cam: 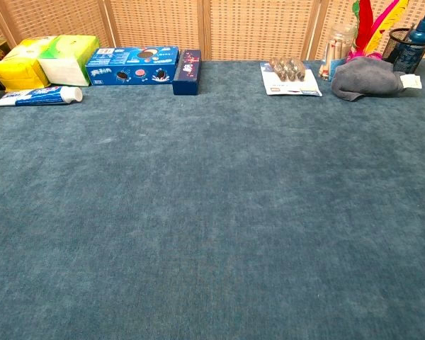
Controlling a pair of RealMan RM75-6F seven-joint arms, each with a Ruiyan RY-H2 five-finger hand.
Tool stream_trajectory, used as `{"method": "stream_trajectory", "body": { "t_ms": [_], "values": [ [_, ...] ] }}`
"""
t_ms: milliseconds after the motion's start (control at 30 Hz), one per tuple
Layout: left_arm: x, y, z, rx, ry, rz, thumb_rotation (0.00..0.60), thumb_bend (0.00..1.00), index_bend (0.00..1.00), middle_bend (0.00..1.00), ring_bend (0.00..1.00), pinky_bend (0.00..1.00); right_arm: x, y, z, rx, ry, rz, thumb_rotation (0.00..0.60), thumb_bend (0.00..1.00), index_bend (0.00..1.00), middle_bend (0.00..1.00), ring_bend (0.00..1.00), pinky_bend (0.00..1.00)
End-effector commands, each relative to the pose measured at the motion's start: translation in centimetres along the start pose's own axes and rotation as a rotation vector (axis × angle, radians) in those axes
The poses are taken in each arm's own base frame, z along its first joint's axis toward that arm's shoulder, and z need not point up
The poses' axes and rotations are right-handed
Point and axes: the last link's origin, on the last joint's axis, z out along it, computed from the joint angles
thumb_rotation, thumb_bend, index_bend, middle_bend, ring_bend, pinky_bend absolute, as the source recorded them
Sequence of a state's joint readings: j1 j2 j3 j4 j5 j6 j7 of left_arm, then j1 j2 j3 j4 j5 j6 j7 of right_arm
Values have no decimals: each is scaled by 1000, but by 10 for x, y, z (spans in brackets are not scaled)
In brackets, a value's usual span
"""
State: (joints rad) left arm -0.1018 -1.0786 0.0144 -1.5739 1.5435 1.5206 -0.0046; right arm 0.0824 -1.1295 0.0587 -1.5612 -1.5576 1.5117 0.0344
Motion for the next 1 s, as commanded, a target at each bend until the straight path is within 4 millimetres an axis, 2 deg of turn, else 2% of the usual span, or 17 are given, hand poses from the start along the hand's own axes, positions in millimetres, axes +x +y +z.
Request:
{"method": "stream_trajectory", "body": {
  "t_ms": [33,300,367,467,533,567,633,733,833,1000],
  "values": [
    [1,-1,0,0,0,0,84,0,30,0,0,0,0,0,0,1,3,-1,0,0,49,27,0,0],
    [1,-1,-2,-2,-1,1,88,0,30,0,0,0,-1,-1,1,20,11,3,0,0,52,36,6,0],
    [1,-1,-4,-4,2,2,89,0,30,0,0,0,-1,-2,3,38,20,23,0,0,88,104,49,2],
    [2,-2,-4,-1,5,-2,90,0,30,0,0,0,-1,-6,8,75,55,71,0,0,293,298,214,69],
    [3,-3,-3,4,5,-9,89,0,30,0,0,0,-3,-8,13,104,85,108,0,0,515,510,415,225],
    [3,-4,-2,8,6,-10,88,0,30,0,0,0,-4,-11,17,122,106,133,0,0,581,583,495,310],
    [3,-5,-1,14,5,-12,86,0,30,0,0,0,-7,-19,26,173,132,191,0,0,729,750,711,627],
    [3,-6,0,20,6,-13,84,0,30,0,0,0,-16,-30,41,252,111,264,0,0,882,893,885,932],
    [4,-6,0,24,9,-14,87,0,30,0,0,0,-24,-48,59,327,73,403,0,0,991,991,988,1000],
    [2,-6,2,26,2,-11,85,0,30,0,0,0,-36,-77,96,378,6,677,0,0,1000,1000,1000,1000]
  ]
}}
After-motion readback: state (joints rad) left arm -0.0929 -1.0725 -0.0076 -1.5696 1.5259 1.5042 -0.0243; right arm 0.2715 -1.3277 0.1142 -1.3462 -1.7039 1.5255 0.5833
